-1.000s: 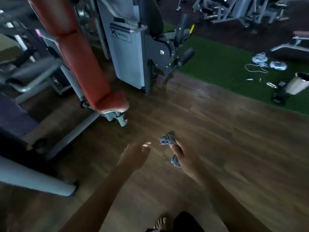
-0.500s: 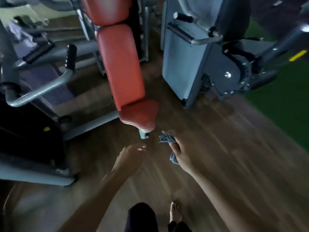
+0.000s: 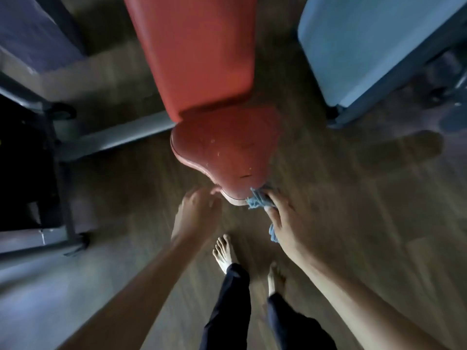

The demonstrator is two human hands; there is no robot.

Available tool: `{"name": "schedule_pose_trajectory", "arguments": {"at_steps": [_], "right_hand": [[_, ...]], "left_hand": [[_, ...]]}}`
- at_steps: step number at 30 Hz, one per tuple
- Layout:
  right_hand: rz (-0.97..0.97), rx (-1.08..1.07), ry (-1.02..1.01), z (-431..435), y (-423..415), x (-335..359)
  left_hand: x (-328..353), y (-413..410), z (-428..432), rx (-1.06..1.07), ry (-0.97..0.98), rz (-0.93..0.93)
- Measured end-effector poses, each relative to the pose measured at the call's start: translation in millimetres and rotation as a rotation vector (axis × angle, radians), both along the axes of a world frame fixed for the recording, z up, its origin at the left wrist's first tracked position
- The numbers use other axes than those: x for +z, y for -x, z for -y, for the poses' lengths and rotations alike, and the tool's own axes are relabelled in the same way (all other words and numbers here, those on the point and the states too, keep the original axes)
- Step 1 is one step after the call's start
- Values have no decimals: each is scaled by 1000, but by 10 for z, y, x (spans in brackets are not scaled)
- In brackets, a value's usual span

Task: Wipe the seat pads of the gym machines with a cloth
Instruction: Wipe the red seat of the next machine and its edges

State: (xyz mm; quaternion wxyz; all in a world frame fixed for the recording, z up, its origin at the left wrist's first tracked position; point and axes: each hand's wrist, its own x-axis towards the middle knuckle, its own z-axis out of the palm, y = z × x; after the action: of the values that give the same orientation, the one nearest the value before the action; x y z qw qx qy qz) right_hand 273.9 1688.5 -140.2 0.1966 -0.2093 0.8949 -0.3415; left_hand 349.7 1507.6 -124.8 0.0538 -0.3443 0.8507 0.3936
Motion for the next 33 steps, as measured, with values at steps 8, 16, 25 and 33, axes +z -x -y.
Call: {"name": "schedule_pose_trajectory", "arguments": {"at_steps": [8,16,25,33], "right_hand": [[-391,128,-117,443,526,-1065],[-339,195,-223,609,503,-1462],[-299,202,-222,486,473,-1401],[-331,381,-353,368,459,-1315]], "left_hand": [[-1271,760,643,148,305,-258],[-1857,990,779,17,380,113],[-1926,934,788,17,415,163],[-1888,981,748,22,420,182]]}}
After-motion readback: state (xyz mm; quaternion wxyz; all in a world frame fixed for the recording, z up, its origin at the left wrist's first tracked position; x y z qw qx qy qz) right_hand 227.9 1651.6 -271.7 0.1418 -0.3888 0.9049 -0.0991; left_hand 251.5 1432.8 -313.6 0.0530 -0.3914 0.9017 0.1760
